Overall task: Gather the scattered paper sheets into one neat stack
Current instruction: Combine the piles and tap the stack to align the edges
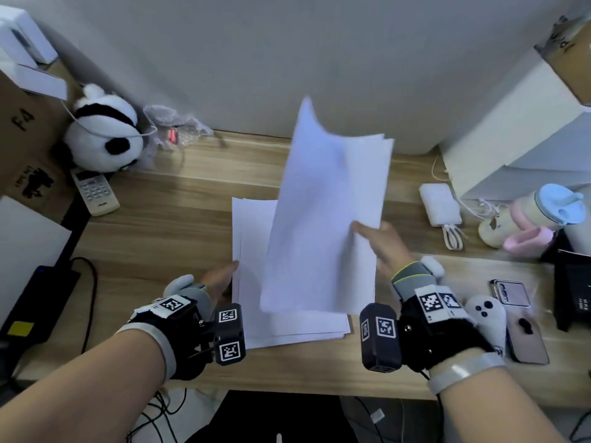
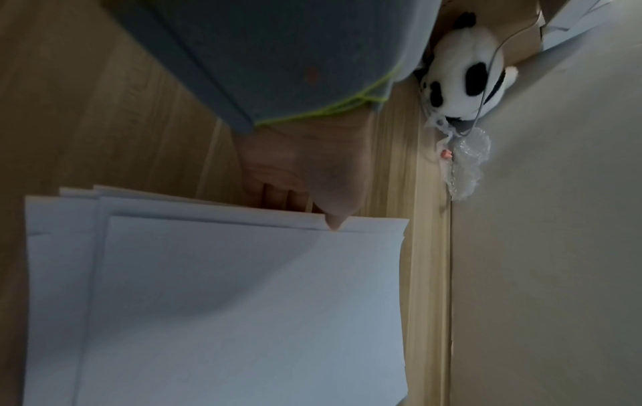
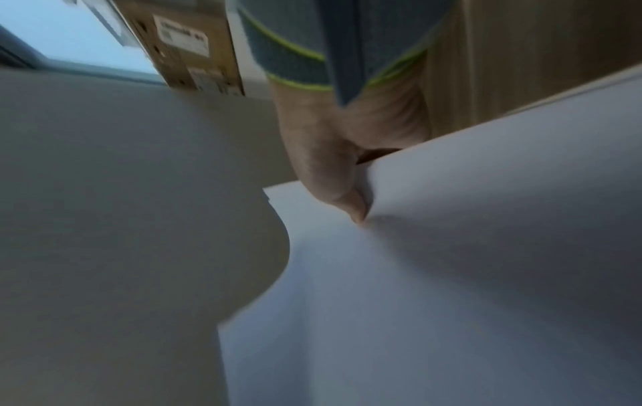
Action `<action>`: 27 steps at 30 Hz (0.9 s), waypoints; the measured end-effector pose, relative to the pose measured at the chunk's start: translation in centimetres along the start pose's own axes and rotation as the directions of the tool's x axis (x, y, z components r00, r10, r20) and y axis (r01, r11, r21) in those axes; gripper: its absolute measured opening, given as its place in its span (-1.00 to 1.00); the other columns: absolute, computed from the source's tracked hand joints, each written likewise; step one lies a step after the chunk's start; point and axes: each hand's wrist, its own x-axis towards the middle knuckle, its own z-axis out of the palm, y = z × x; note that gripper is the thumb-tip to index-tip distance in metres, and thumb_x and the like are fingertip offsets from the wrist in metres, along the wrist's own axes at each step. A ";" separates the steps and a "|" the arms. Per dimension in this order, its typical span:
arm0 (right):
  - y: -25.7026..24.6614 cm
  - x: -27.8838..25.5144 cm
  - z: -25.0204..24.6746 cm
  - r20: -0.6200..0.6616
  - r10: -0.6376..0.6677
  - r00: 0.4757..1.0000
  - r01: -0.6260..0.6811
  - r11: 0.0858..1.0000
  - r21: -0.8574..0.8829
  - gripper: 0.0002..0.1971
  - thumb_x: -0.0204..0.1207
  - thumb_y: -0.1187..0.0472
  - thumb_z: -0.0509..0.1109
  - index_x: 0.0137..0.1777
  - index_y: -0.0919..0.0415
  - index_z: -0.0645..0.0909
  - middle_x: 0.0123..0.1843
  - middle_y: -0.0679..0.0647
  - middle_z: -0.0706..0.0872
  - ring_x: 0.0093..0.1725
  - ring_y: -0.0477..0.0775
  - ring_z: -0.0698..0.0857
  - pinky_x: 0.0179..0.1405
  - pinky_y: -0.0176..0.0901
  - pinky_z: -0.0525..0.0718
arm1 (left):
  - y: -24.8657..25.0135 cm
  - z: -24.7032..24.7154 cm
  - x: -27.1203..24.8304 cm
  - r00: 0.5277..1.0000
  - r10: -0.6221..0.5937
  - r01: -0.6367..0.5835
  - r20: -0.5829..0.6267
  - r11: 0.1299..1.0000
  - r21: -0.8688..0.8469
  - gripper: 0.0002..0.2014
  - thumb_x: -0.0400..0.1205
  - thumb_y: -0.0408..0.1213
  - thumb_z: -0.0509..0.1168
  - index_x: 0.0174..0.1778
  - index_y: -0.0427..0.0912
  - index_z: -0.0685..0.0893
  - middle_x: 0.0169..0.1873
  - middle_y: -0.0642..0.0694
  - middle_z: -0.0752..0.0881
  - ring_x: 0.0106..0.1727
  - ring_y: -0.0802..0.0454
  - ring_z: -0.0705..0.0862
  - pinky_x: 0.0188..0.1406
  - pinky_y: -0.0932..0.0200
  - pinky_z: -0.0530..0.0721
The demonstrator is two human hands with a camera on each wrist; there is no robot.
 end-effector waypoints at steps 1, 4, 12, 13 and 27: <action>1.1 0.3 0.6 0.024 0.030 0.999 -0.029 0.997 -0.068 -0.64 0.53 0.33 0.37 0.30 0.48 0.57 -0.02 0.25 0.75 -0.15 0.13 0.68 -0.17 -0.13 0.65 | 0.0 -0.2 -0.2 1.000 -0.011 0.011 0.001 0.999 -0.043 -0.51 0.65 0.03 0.18 0.29 -0.30 0.63 0.41 -0.29 0.60 0.29 -0.29 0.63 0.28 -0.16 0.59; 3.8 1.0 2.4 0.046 0.075 0.996 -0.064 0.978 -0.197 -0.65 0.54 0.35 0.36 0.30 0.45 0.57 0.21 0.30 0.70 0.04 0.10 0.64 -0.11 -0.12 0.63 | 0.3 -0.3 -1.1 1.000 -0.003 0.005 0.025 0.995 -0.100 -0.58 0.68 -0.01 0.10 0.07 -0.28 0.70 0.20 -0.37 0.71 -0.17 -0.15 0.67 -0.23 0.04 0.60; 7.8 2.7 4.0 -0.178 0.011 0.984 -0.087 0.901 -0.425 -0.66 0.39 0.30 0.44 0.18 0.26 0.57 0.05 0.13 0.70 0.00 0.16 0.68 0.03 -0.04 0.63 | 0.4 -0.2 -1.7 0.998 -0.024 0.028 0.053 0.997 -0.069 -0.41 0.68 0.14 0.01 0.49 -0.21 0.44 0.48 -0.19 0.52 0.45 -0.19 0.51 0.14 0.02 0.44; 8.0 2.6 3.8 -0.212 0.008 0.977 -0.103 0.892 -0.441 -0.60 0.38 0.30 0.44 0.23 0.27 0.54 0.12 0.15 0.70 0.06 0.19 0.69 0.07 -0.02 0.64 | 0.4 -0.3 -1.6 0.998 -0.029 0.032 0.060 0.998 -0.060 -0.43 0.68 0.12 0.04 0.47 -0.21 0.45 0.44 -0.16 0.55 0.41 -0.17 0.54 0.13 0.02 0.45; 10.3 1.9 3.3 -0.040 0.321 0.946 -0.319 0.903 -0.287 -0.40 0.40 0.11 0.47 0.41 0.36 0.48 0.35 0.21 0.65 0.30 0.25 0.65 0.37 0.12 0.58 | 0.1 2.4 -0.4 0.999 0.038 -0.041 0.025 0.982 0.186 -0.18 0.53 -0.12 0.41 0.60 -0.42 0.18 0.56 -0.25 0.39 0.57 -0.22 0.39 0.53 0.02 0.37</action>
